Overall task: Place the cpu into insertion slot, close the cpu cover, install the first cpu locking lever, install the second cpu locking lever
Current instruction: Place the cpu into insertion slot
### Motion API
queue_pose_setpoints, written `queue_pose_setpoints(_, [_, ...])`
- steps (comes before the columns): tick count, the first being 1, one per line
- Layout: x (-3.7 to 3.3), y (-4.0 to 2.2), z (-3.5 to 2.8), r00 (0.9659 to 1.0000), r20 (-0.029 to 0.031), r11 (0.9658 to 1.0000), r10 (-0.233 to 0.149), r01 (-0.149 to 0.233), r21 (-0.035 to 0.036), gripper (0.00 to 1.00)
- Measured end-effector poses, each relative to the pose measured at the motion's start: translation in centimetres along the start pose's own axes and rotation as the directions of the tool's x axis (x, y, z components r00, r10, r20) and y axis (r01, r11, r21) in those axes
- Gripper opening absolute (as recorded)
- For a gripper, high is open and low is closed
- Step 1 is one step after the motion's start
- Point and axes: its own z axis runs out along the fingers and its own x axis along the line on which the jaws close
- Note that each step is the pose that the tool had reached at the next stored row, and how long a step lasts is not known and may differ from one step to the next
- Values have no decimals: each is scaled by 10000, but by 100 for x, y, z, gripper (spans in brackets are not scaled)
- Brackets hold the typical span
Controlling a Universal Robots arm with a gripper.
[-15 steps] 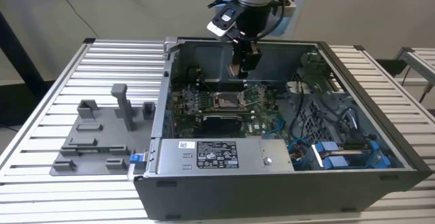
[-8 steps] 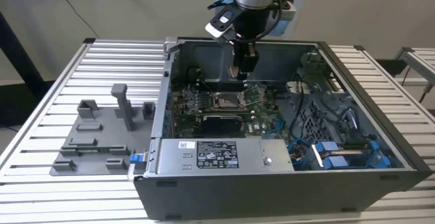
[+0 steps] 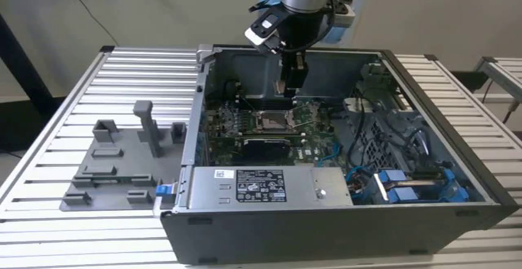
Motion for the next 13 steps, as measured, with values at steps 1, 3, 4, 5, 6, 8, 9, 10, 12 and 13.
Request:
queue_pose_setpoints(1, [0, 0, 0, 10000, 0, 10000, 3, -3, 0, 54])
queue_pose_setpoints(3, [0, 0, 1, 10000, -1, 10000, 9, -9, -1, 54])
queue_pose_setpoints(4, [0, 0, 0, 10000, 0, 10000, 11, -11, -1, 54])
queue_pose_setpoints(5, [1, -2, 0, 10000, 0, 10000, 12, -12, -1, 54])
queue_pose_setpoints(6, [2, -2, 0, 10000, 0, 10000, 12, -12, -1, 54])
queue_pose_setpoints(8, [2, -3, 0, 10000, 0, 10000, 10, -10, -1, 54])
queue_pose_setpoints(9, [4, -3, 1, 10000, -1, 10000, 10, -10, -1, 54])
queue_pose_setpoints(10, [10, -4, 5, 10000, -2, 10000, 13, -13, -1, 54])
queue_pose_setpoints(12, [27, -5, 19, 10000, -1, 10000, 11, -11, -4, 54])
queue_pose_setpoints(13, [35, -5, 29, 10000, -2, 10000, 11, -11, -7, 54])
